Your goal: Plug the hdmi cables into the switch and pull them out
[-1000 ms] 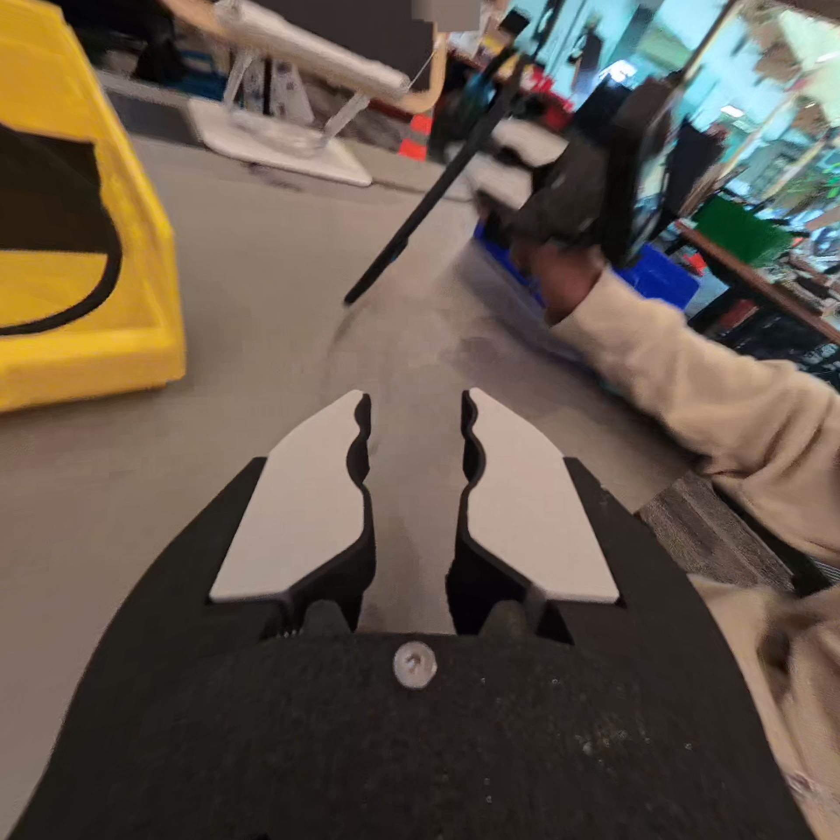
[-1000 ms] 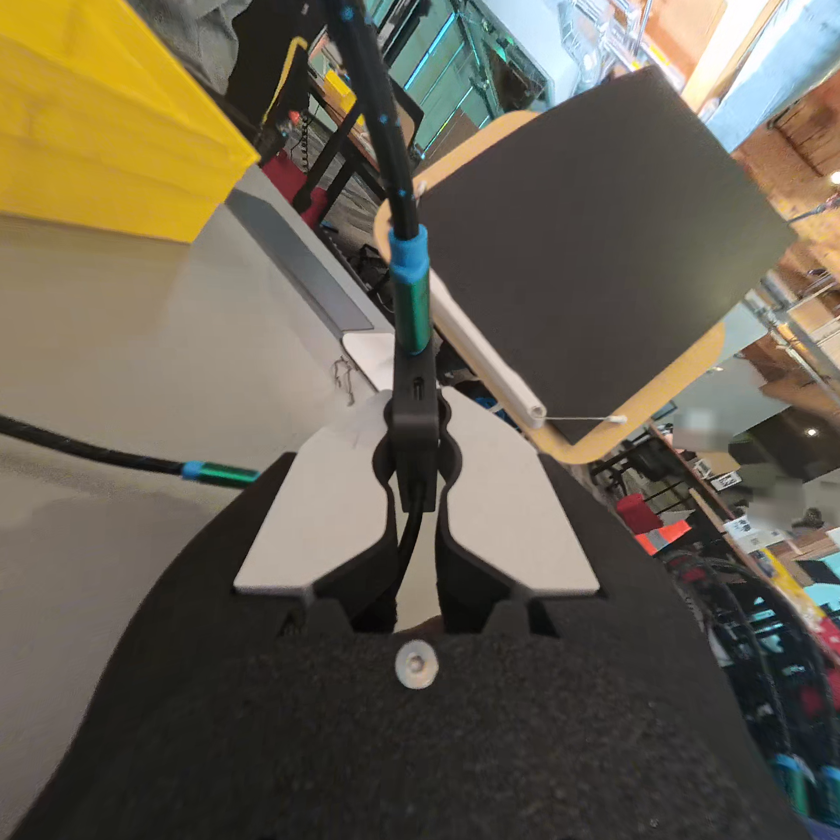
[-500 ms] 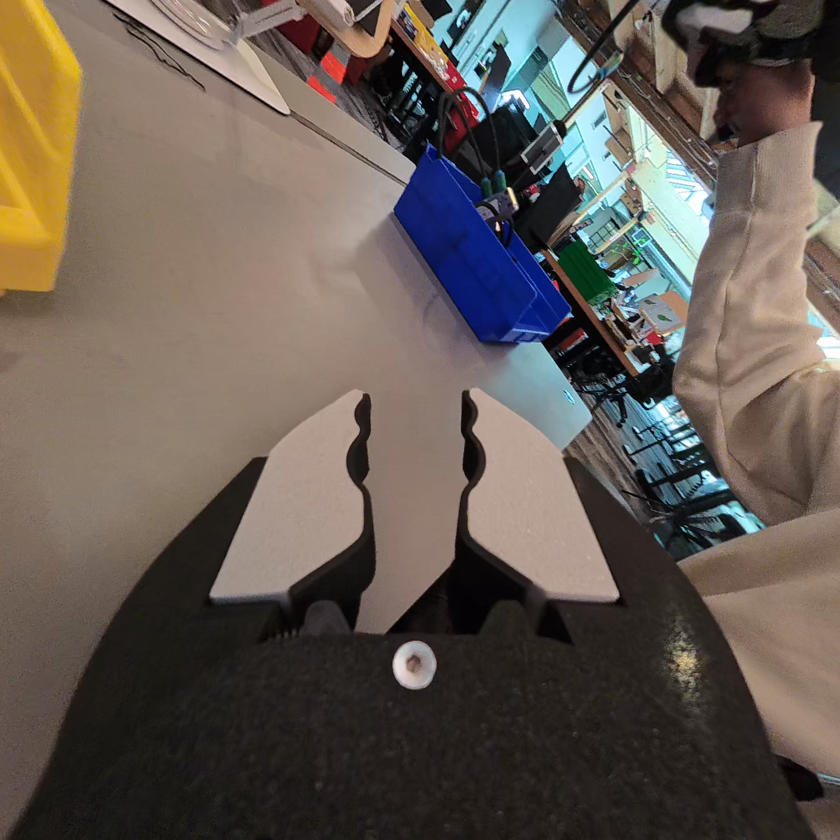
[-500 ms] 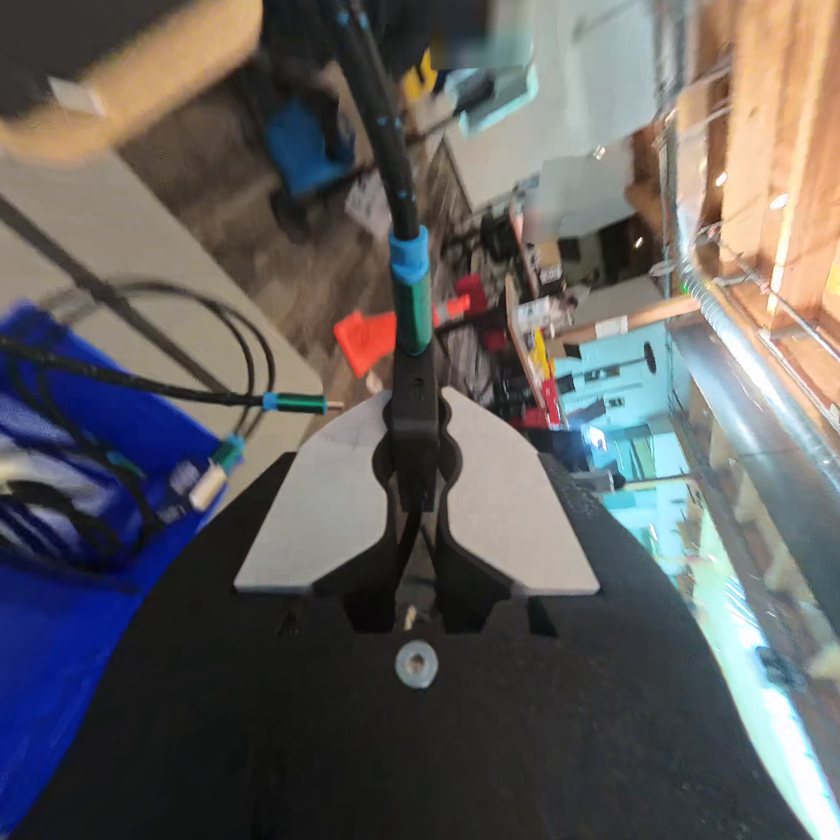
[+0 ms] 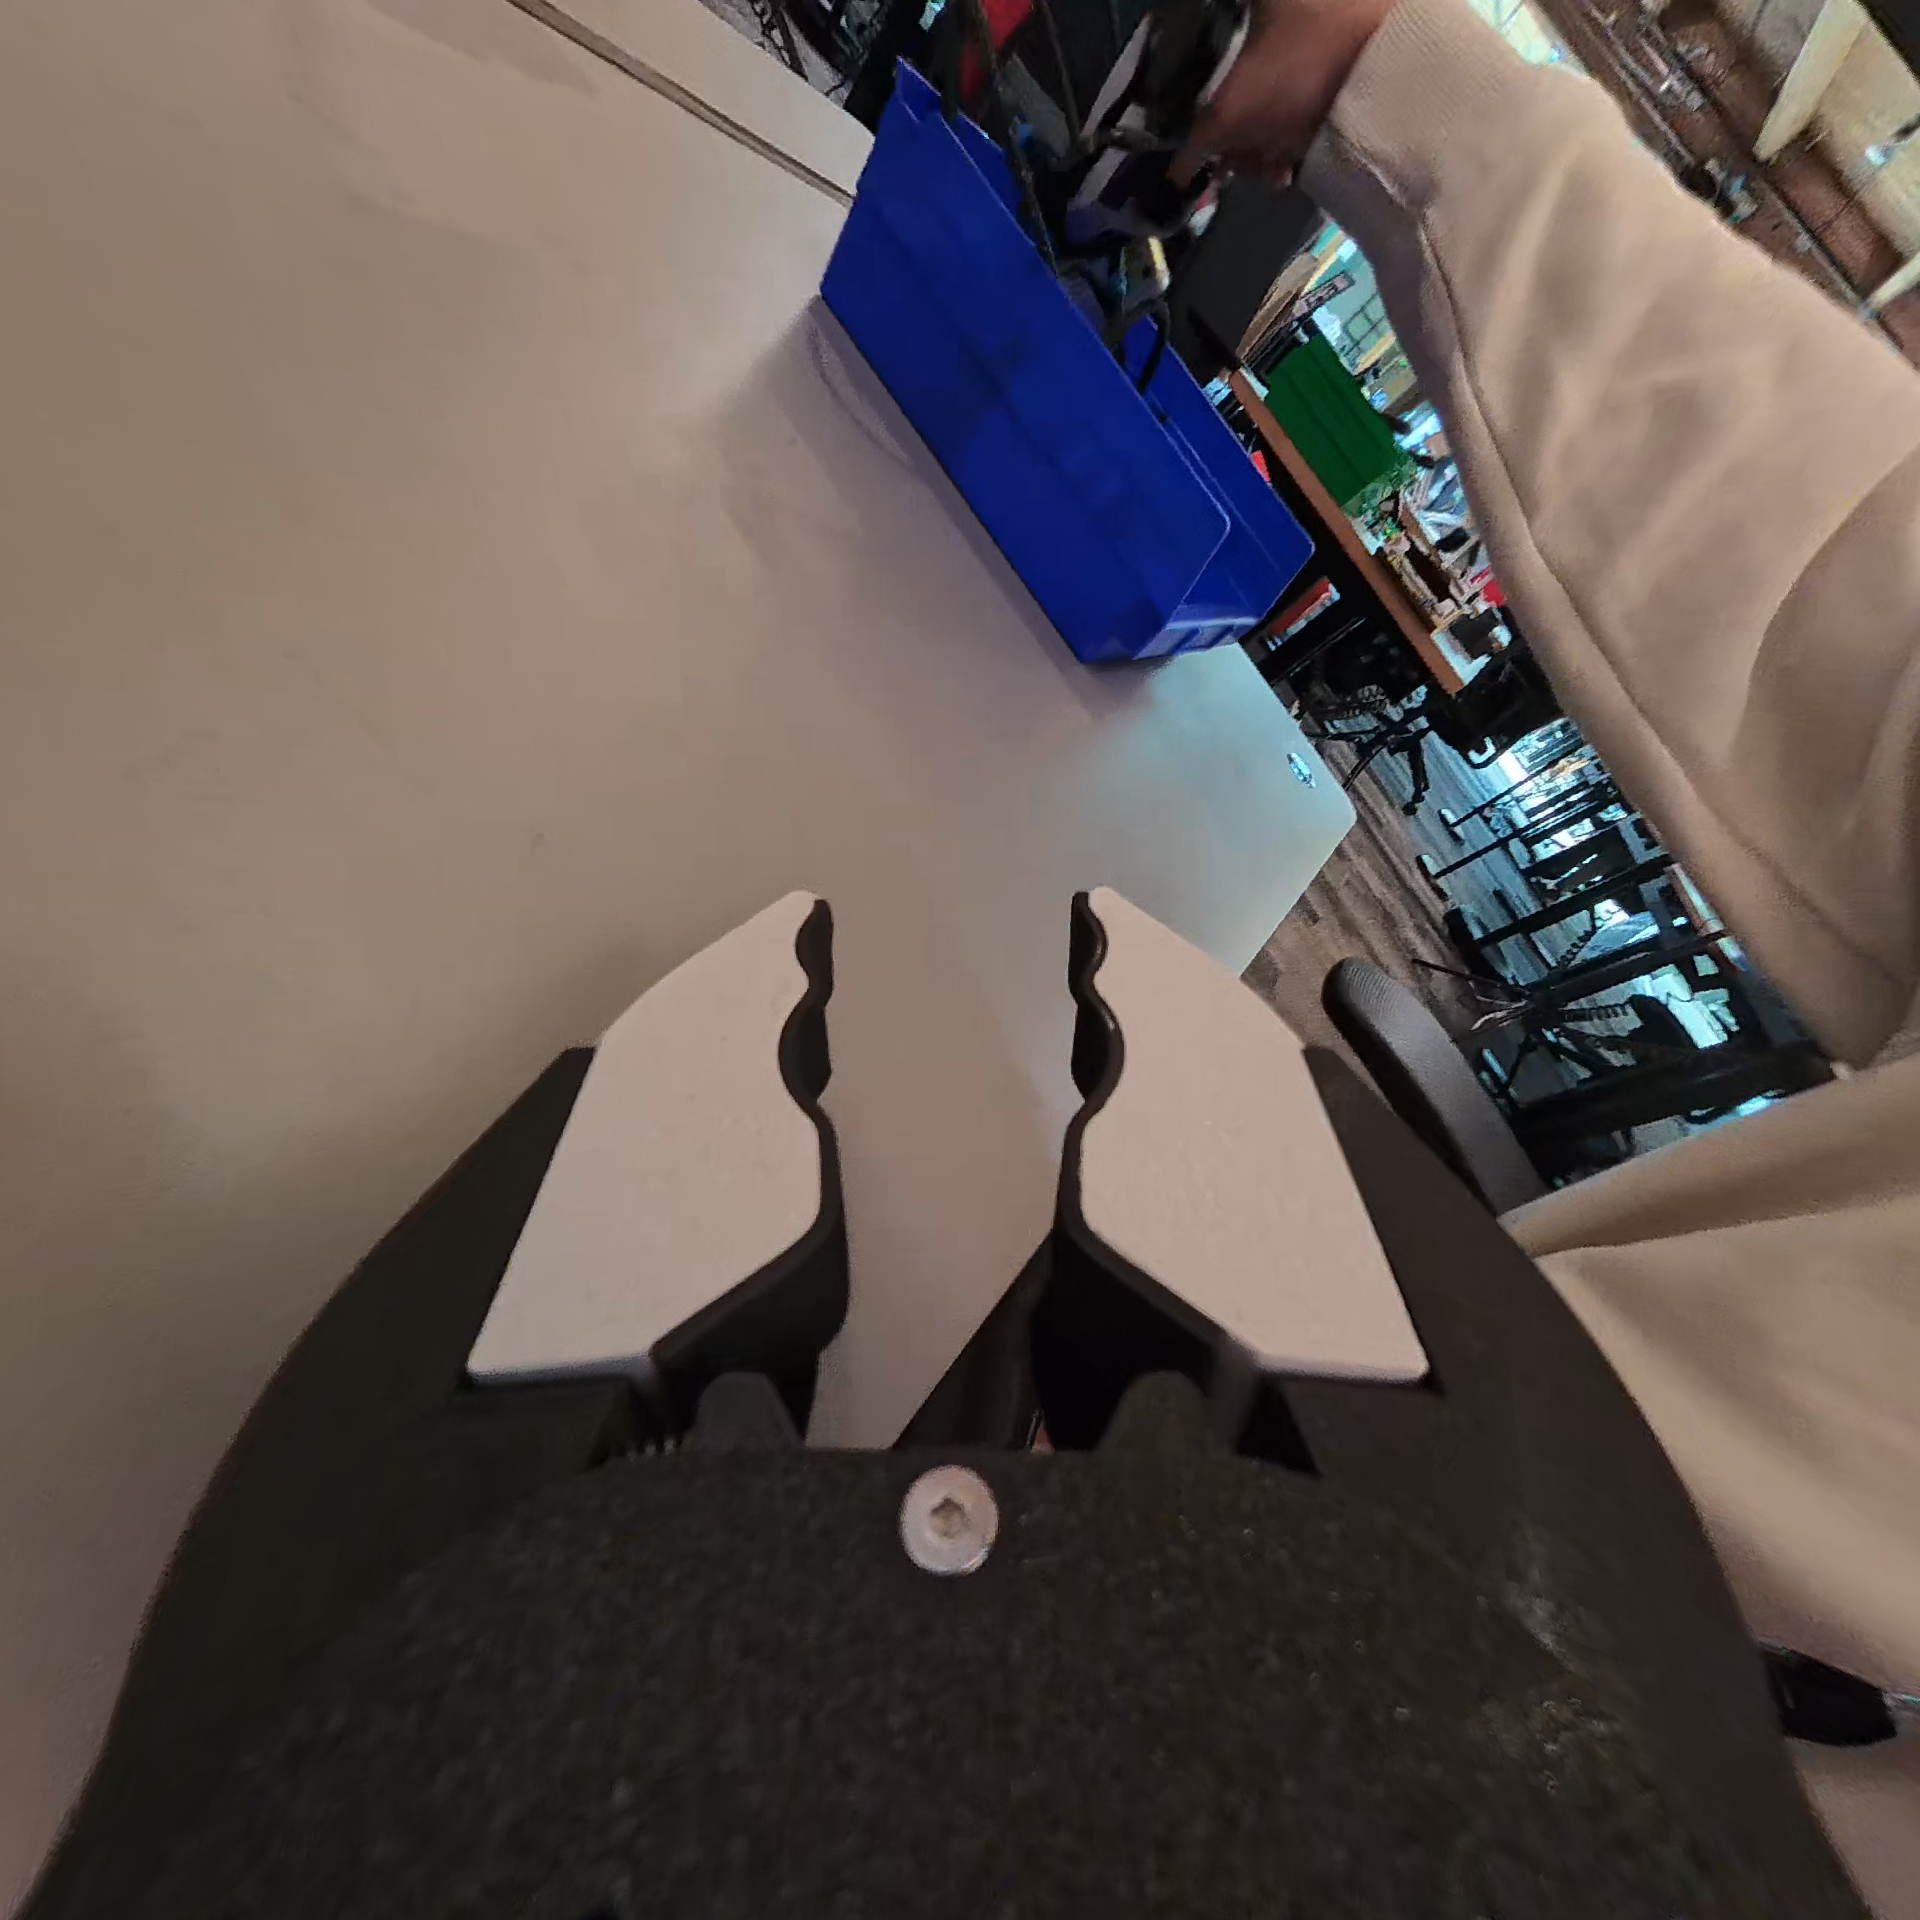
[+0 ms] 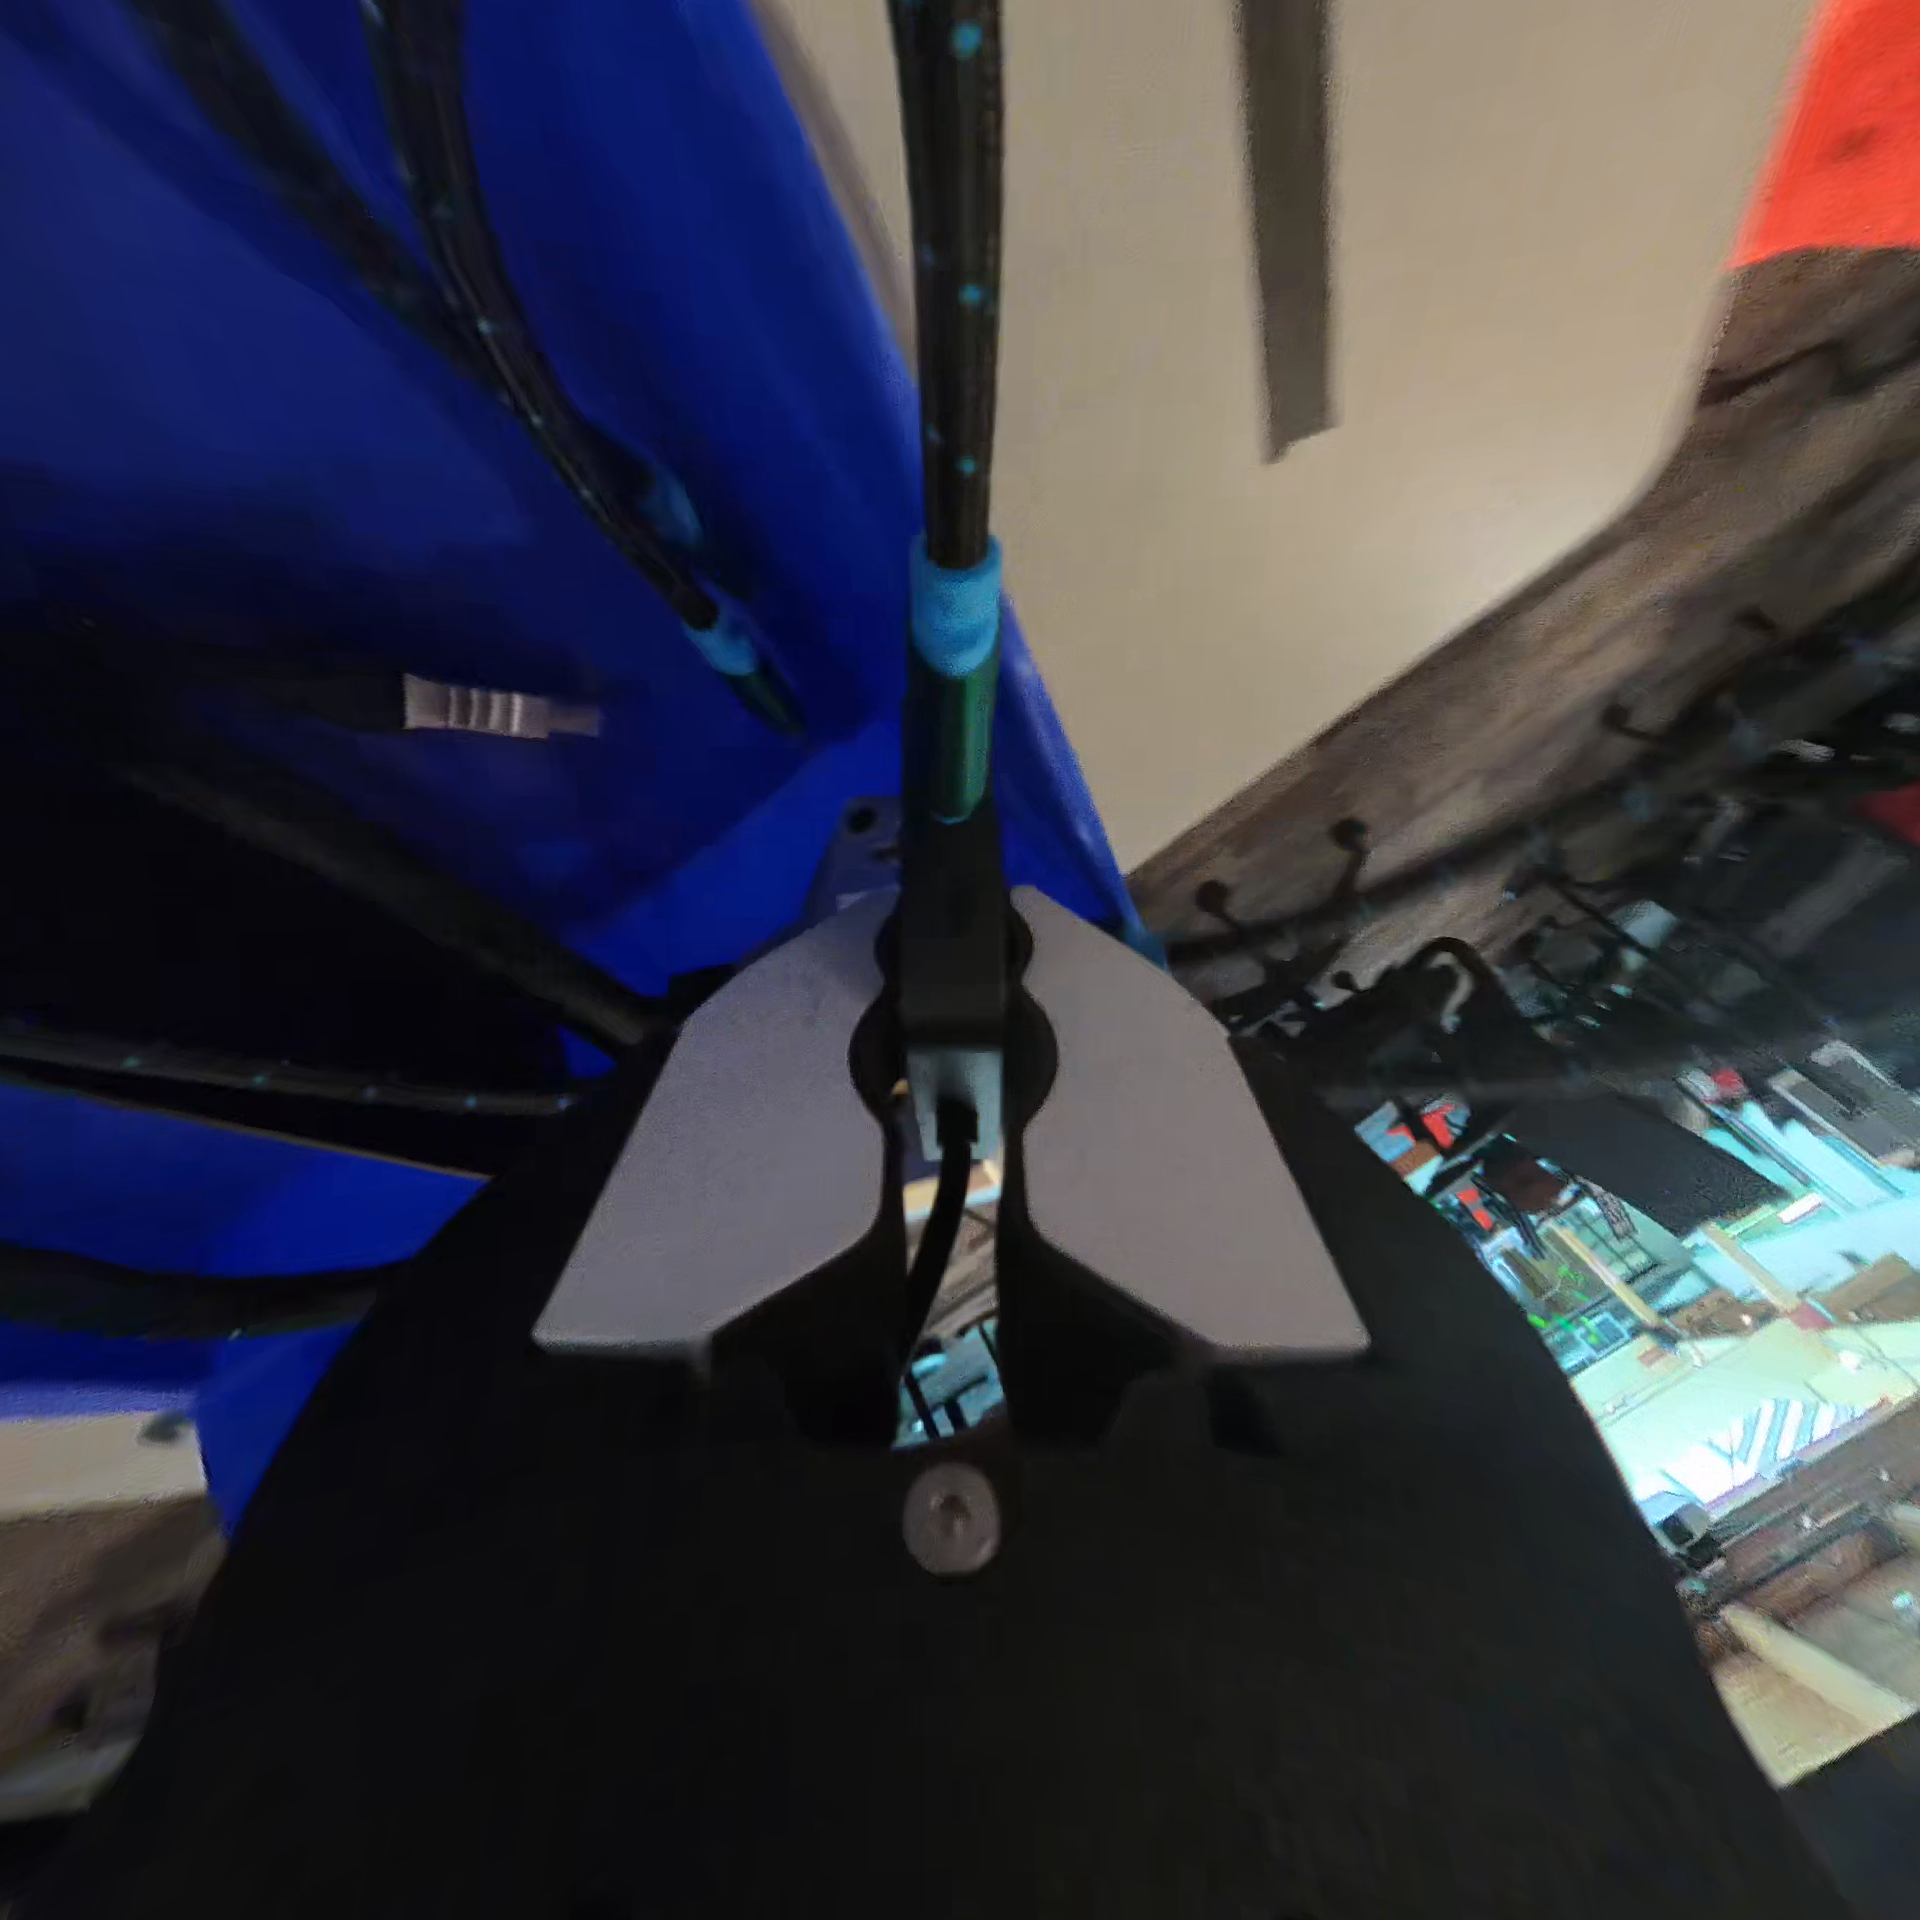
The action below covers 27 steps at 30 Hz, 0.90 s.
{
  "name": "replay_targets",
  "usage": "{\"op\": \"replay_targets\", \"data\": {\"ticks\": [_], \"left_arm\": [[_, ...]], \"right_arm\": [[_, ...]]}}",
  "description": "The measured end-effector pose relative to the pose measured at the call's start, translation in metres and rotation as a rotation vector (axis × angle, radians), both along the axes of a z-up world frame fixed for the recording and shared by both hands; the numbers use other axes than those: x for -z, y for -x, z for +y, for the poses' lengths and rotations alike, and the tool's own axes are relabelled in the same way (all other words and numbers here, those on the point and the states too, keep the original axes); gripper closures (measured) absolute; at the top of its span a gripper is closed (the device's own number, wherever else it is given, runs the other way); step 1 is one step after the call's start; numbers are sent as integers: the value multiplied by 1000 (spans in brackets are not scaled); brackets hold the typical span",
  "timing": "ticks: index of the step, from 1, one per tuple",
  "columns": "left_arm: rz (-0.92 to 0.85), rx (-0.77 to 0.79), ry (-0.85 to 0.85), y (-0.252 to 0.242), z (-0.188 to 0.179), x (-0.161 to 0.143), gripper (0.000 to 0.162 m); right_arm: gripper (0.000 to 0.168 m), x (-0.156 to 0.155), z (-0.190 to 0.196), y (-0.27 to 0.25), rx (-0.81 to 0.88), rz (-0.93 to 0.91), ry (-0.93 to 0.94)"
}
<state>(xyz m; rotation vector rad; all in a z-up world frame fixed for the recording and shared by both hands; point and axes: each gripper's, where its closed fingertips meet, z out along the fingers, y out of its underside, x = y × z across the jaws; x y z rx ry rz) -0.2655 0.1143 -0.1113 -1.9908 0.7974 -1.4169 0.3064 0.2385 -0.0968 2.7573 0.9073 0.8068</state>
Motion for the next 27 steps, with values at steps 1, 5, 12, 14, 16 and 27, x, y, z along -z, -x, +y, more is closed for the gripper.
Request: {"op": "replay_targets", "data": {"ticks": [1,5,12,14,16,27], "left_arm": [[16,-16,-23,2,2,0,117],[57,-65,-119,9,7,-1,112],[92,-195,-248,15,22,-7,95],[111,-251,-283,17,30,-8,97],[123,-288,-298,17,35,-9,98],[148,-404,-278,44,57,-11,100]], "right_arm": [[154,7,-2,0,-18,17,53],[154,39,-10,24,9,217,187],[124,11,4,27,0,273,154],[116,-14,12,26,-2,284,85],[116,-45,19,21,-18,269,-6],[117,-188,-53,133,31,541,-1054]]}}
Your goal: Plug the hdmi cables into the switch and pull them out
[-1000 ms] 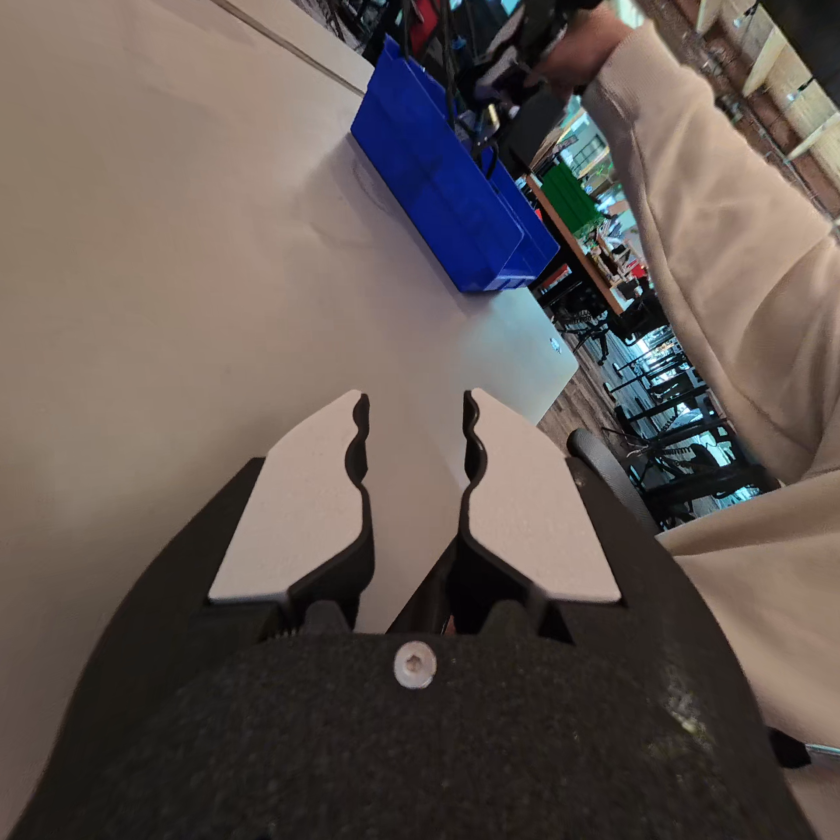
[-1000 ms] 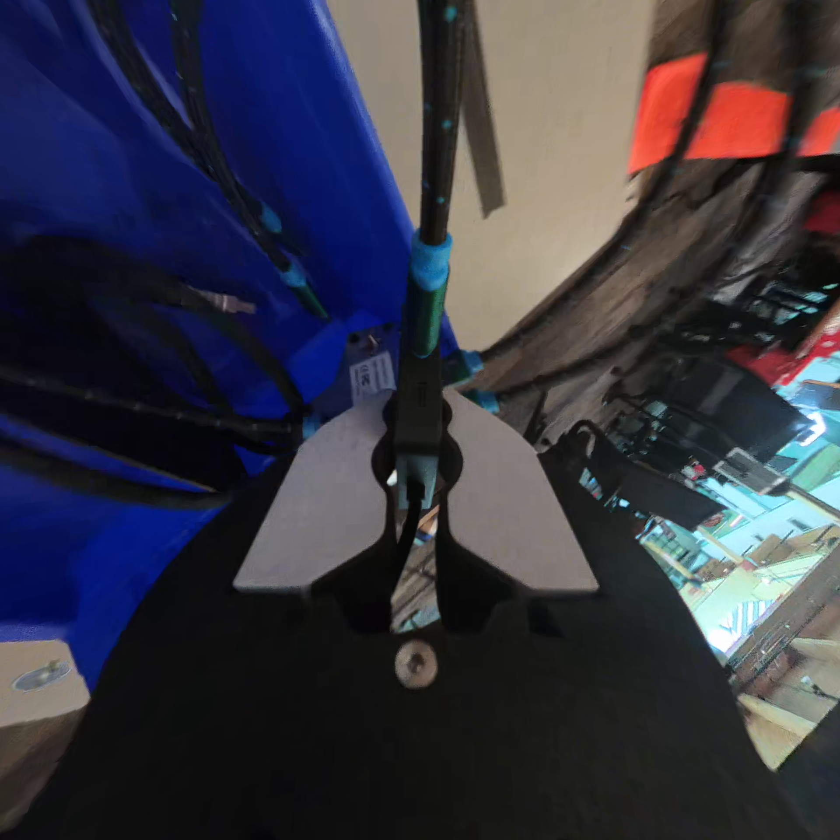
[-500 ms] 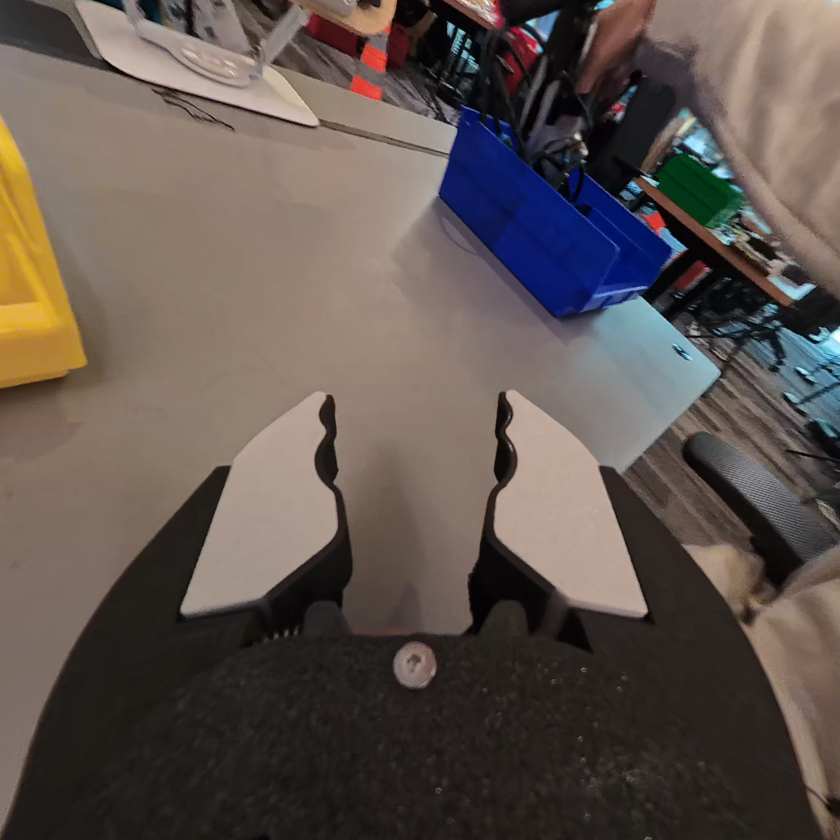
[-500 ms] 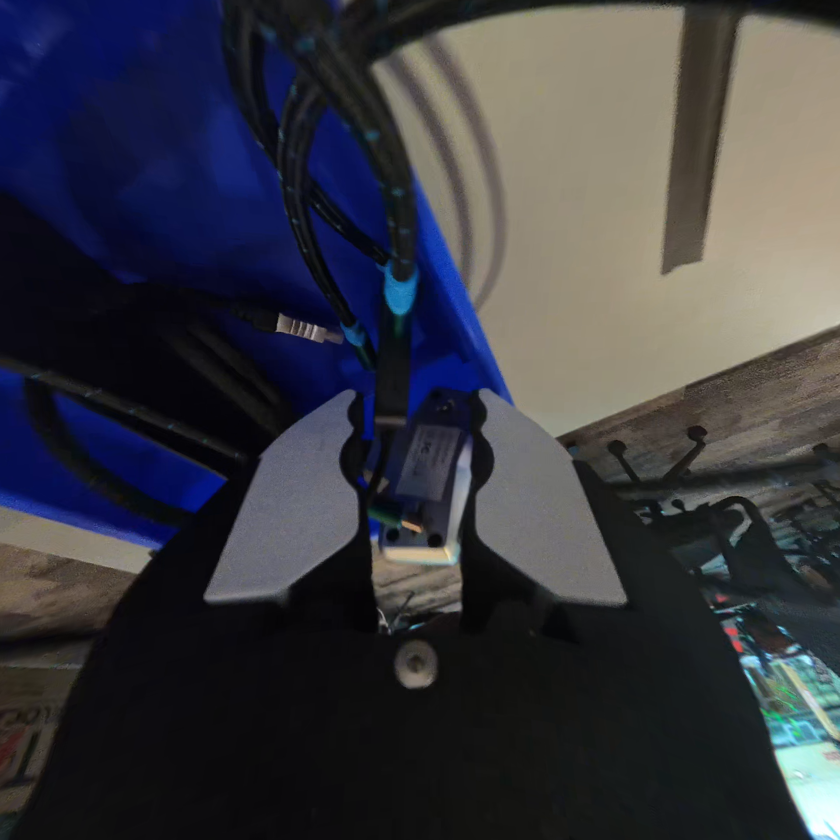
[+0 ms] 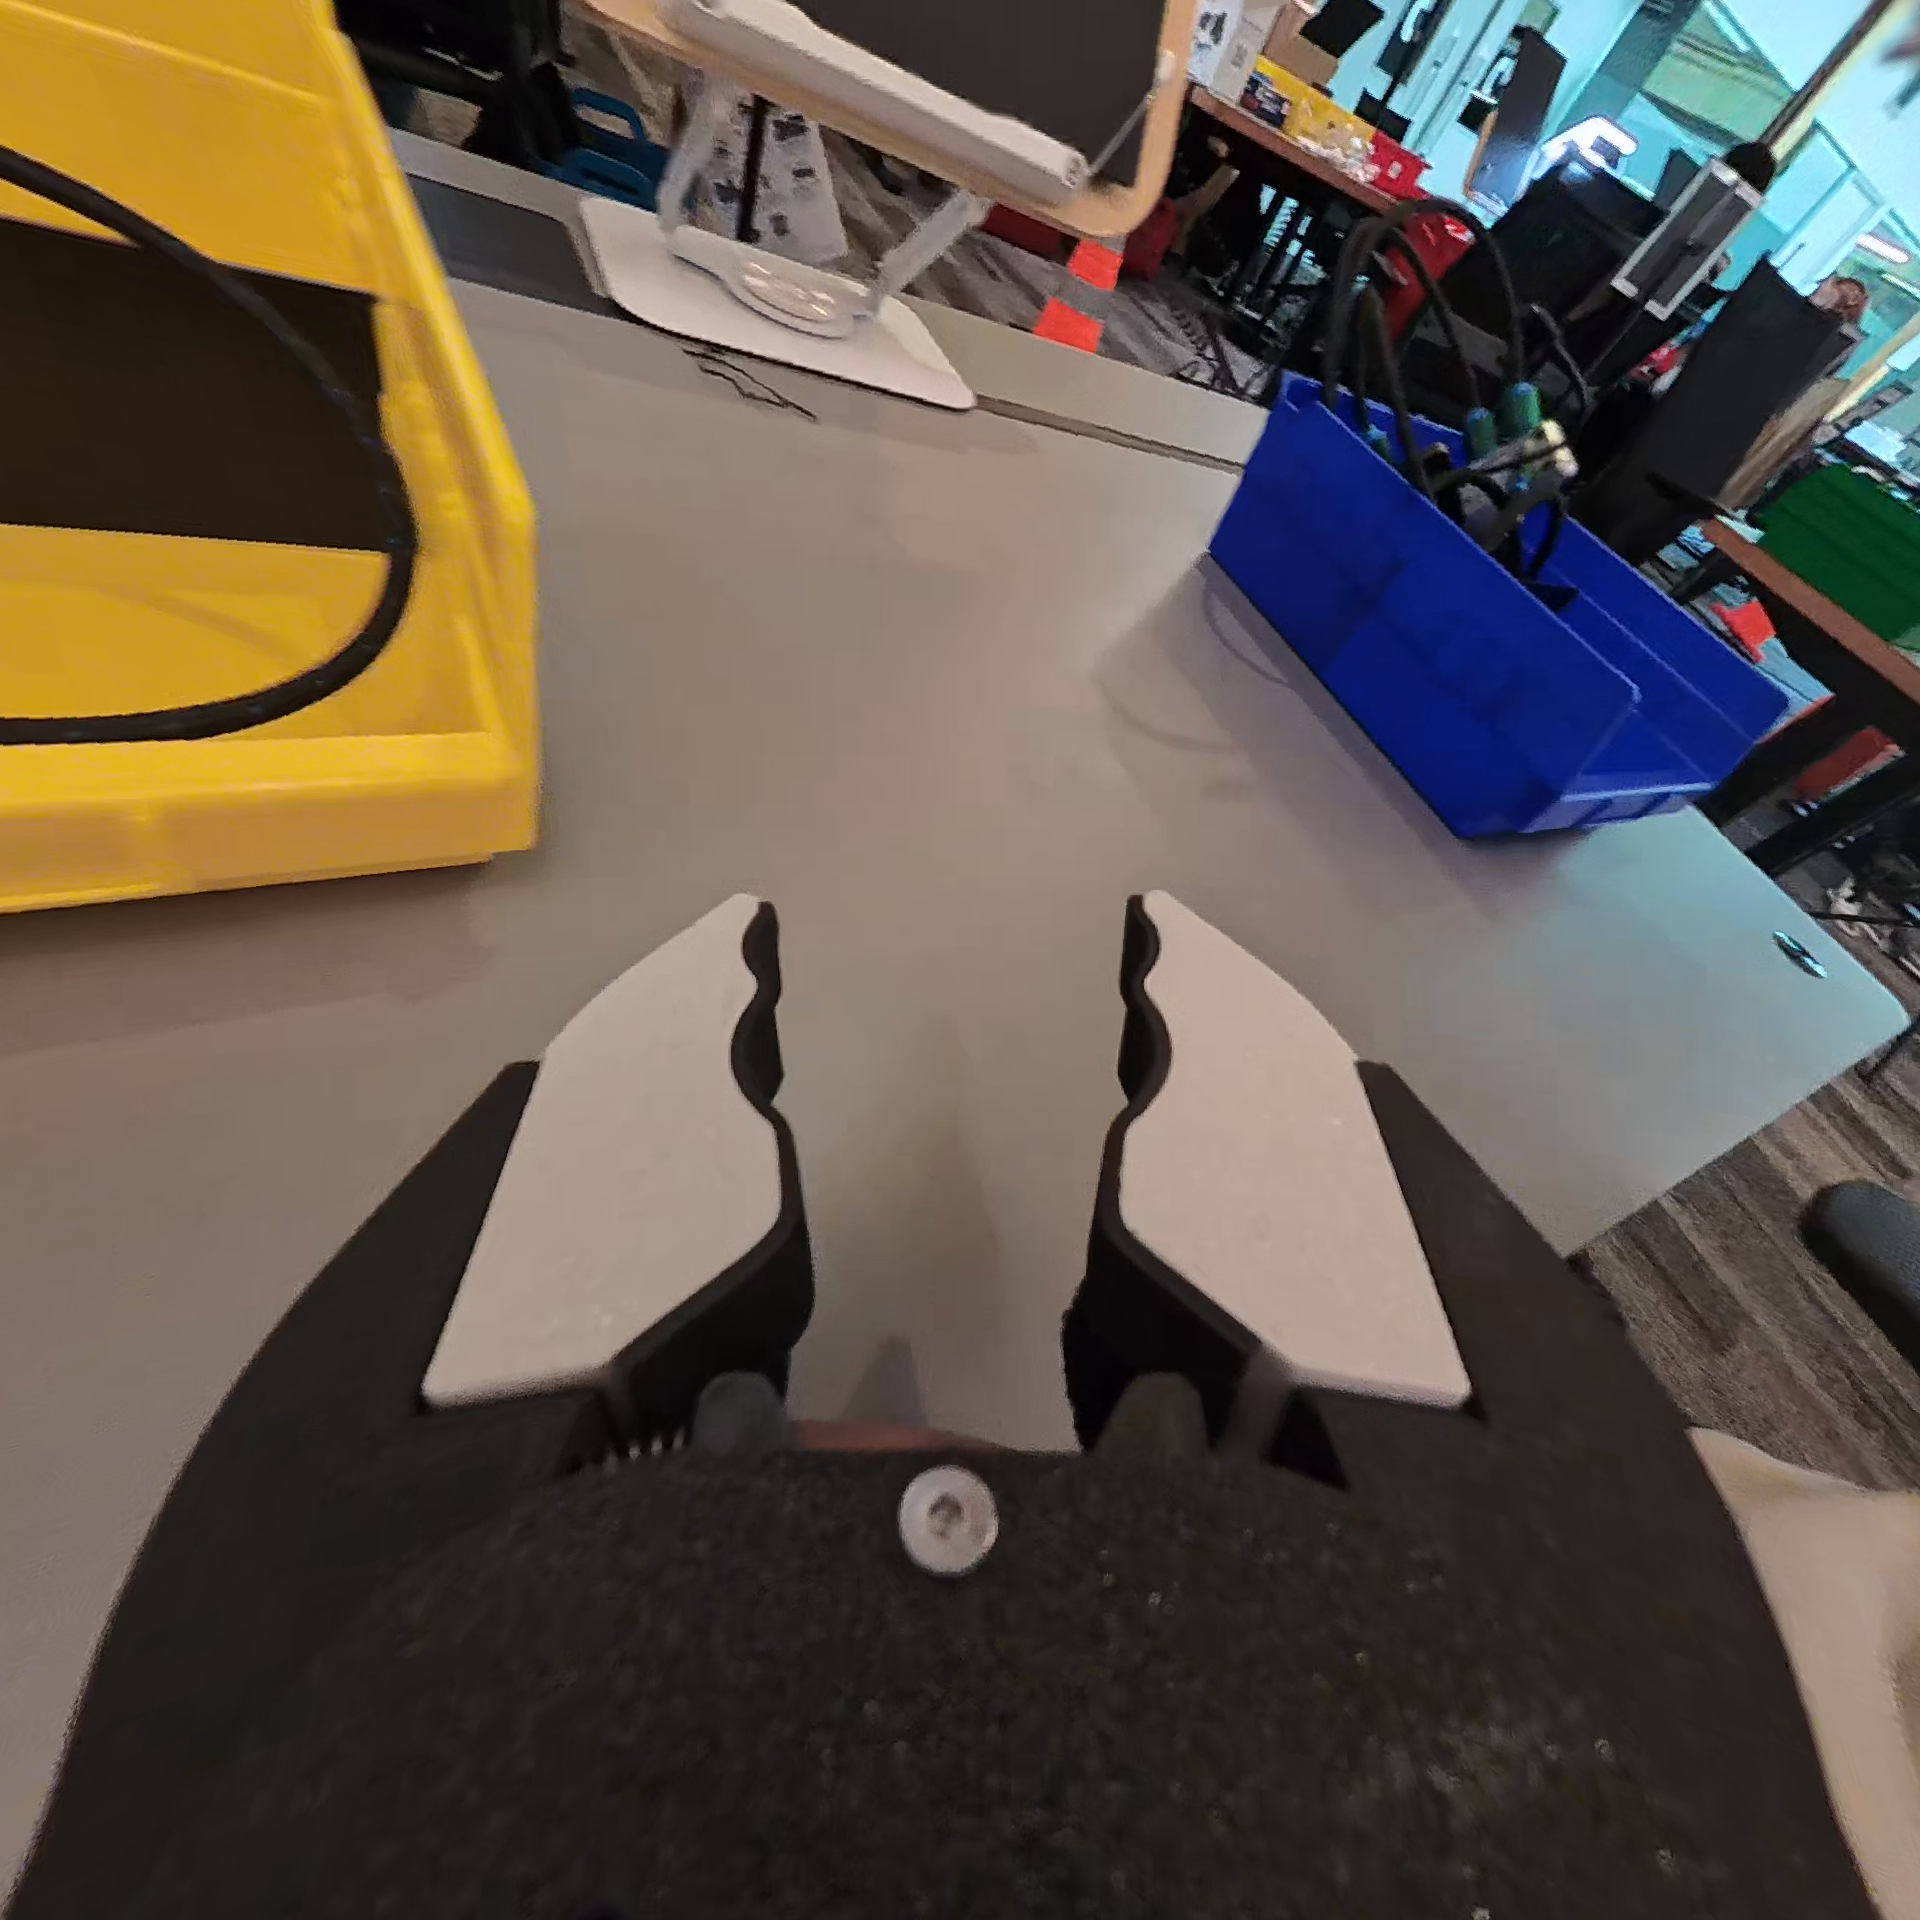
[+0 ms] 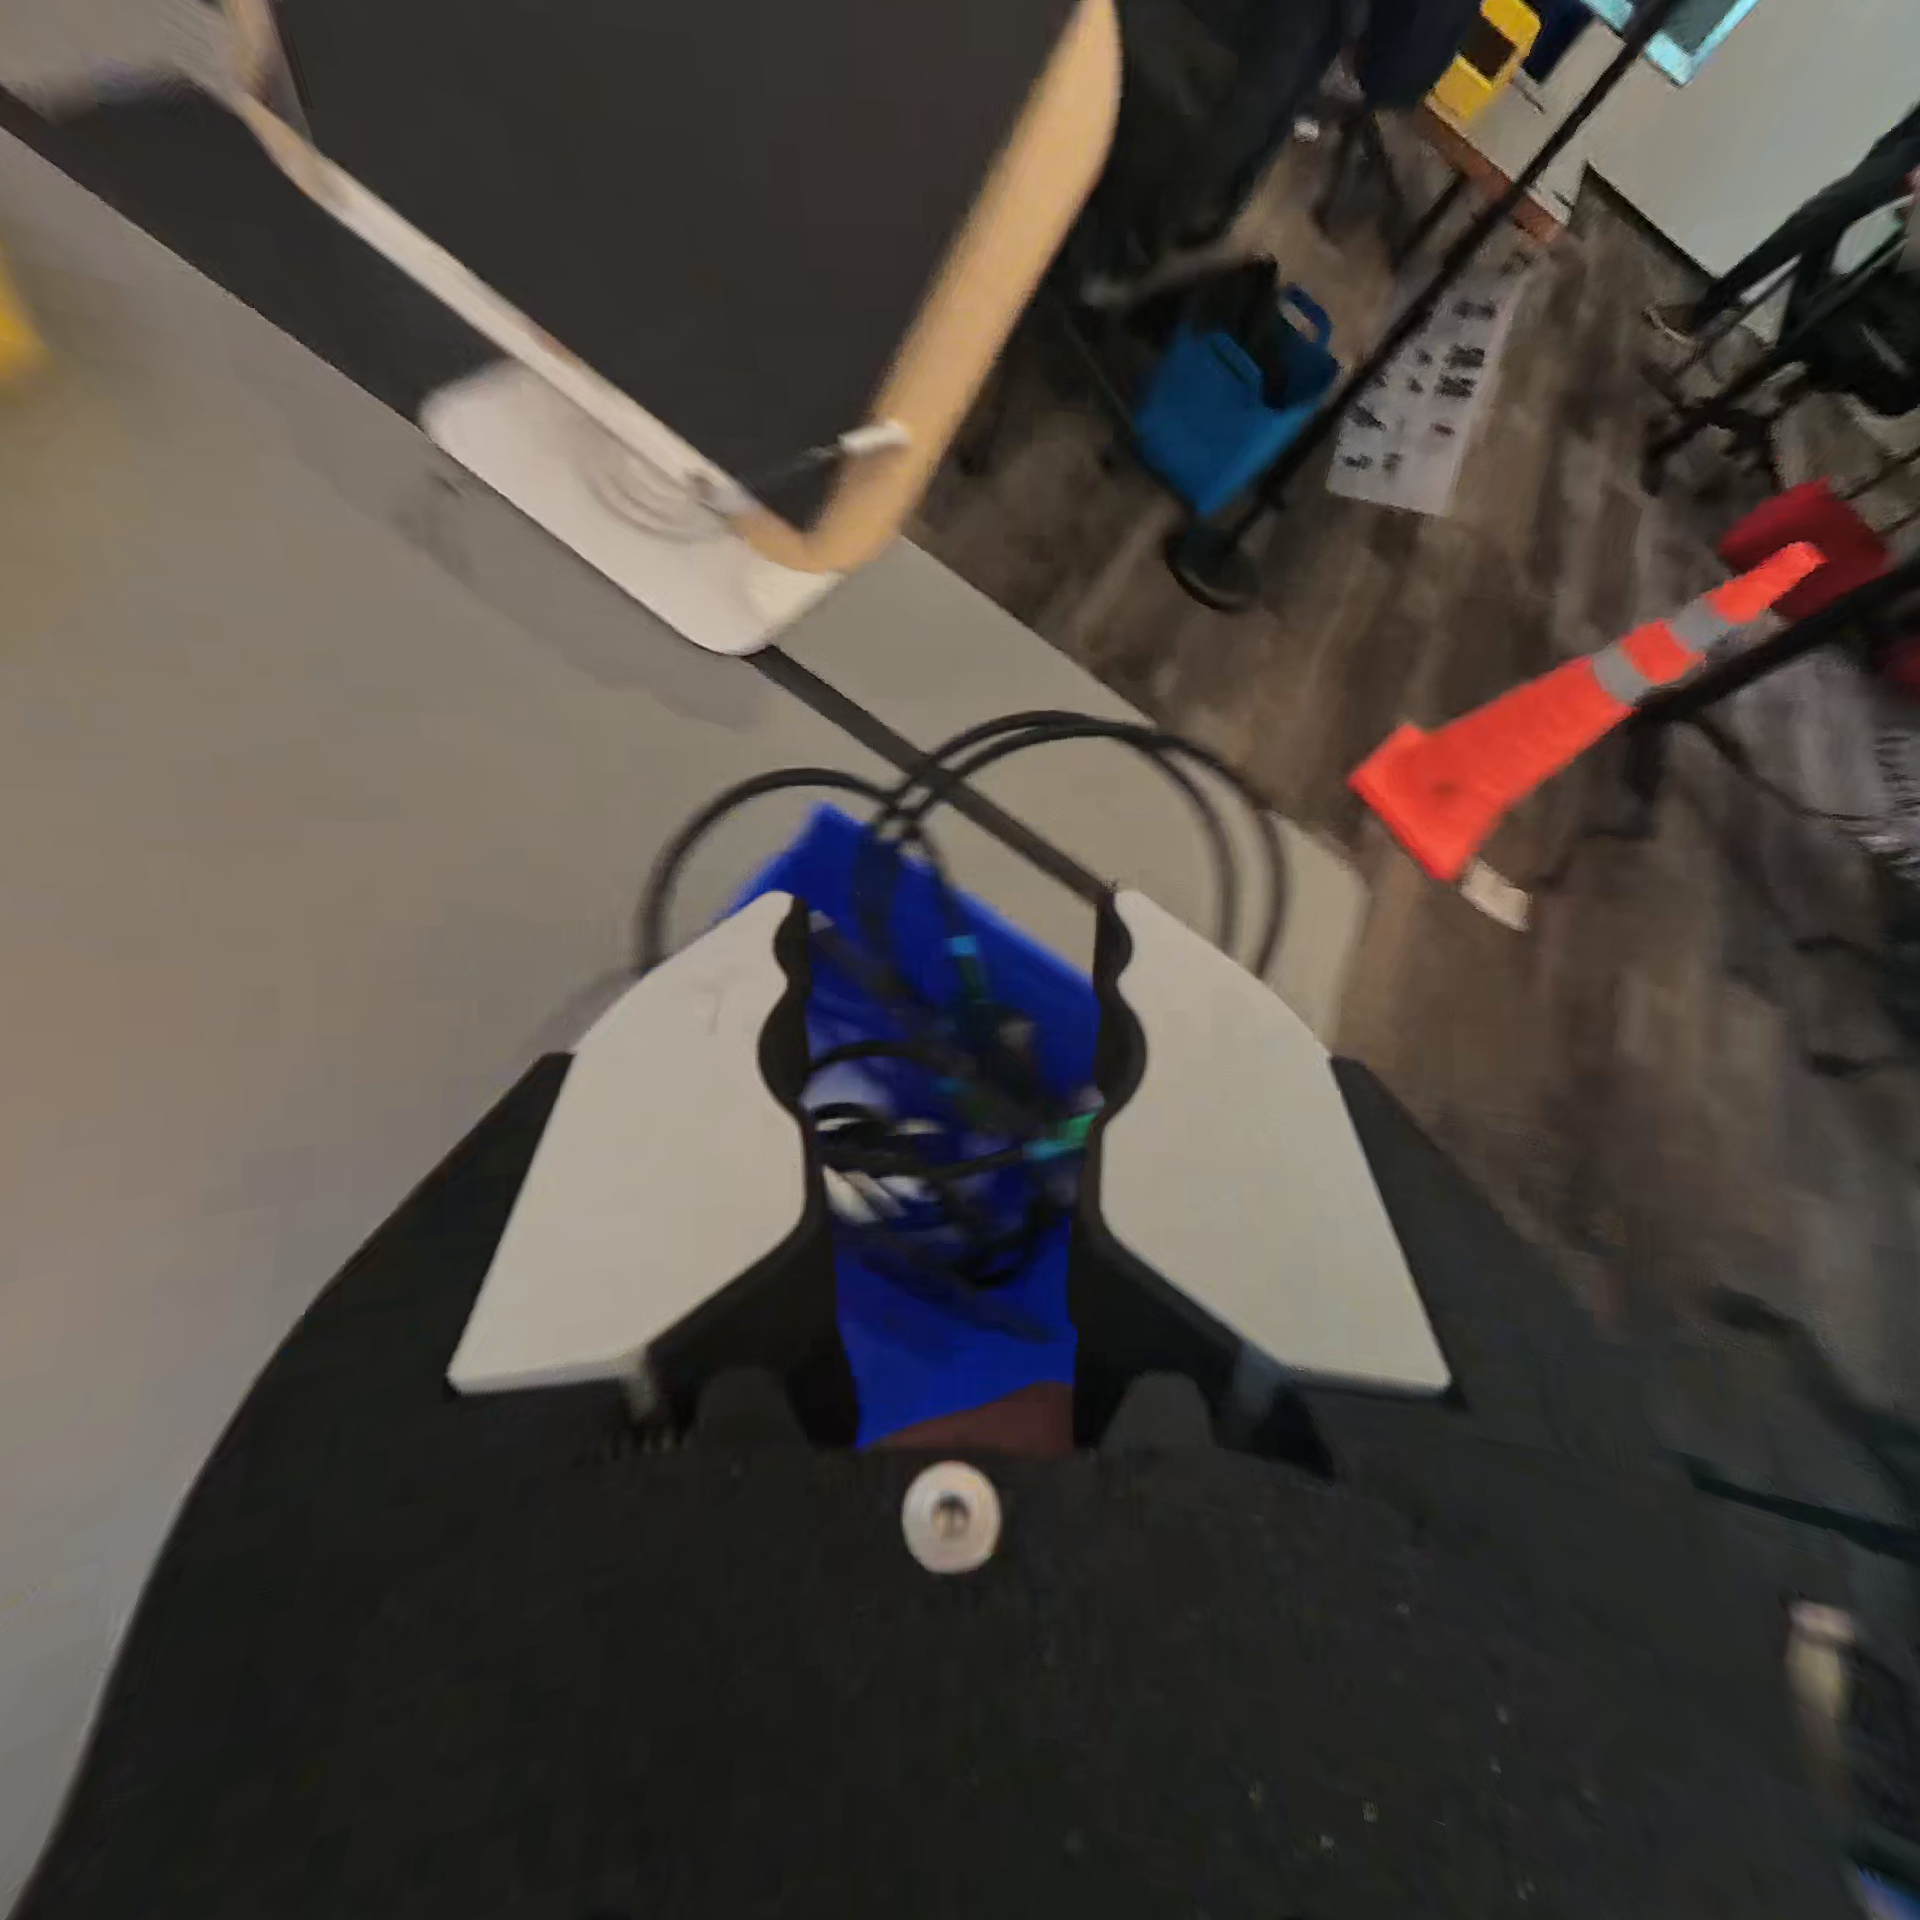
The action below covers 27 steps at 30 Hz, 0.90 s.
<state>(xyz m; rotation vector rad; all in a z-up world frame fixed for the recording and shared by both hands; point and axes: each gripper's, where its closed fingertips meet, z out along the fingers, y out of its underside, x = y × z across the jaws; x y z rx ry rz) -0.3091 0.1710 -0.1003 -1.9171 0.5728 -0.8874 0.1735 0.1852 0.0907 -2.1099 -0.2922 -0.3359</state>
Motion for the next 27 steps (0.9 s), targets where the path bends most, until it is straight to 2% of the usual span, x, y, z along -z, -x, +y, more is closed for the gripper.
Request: {"op": "replay_targets", "data": {"ticks": [2,5,8,11,14,17,19,23,27], "left_arm": [[47,-72,-13,21,14,1,99],[133,-189,-30,62,36,6,100],[148,-256,-70,96,50,-2,99],[192,-307,-149,123,59,-8,98],[211,-343,-185,140,64,-5,102],[96,-314,-122,131,62,-14,99],[63,-290,-114,125,57,-17,99],[178,-286,-179,125,52,-10,98],[195,-265,-177,118,51,-6,98]], "right_arm": [[115,23,-36,27,44,114,-71],[118,87,-84,61,116,252,-105],[118,153,-124,74,233,356,-133],[115,189,-153,76,340,468,-212],[118,201,-174,72,417,442,-283],[116,201,-181,72,413,339,-304],[116,200,-181,69,430,335,-314],[116,201,-182,59,470,327,-329],[117,204,-183,56,472,326,-327]]}}
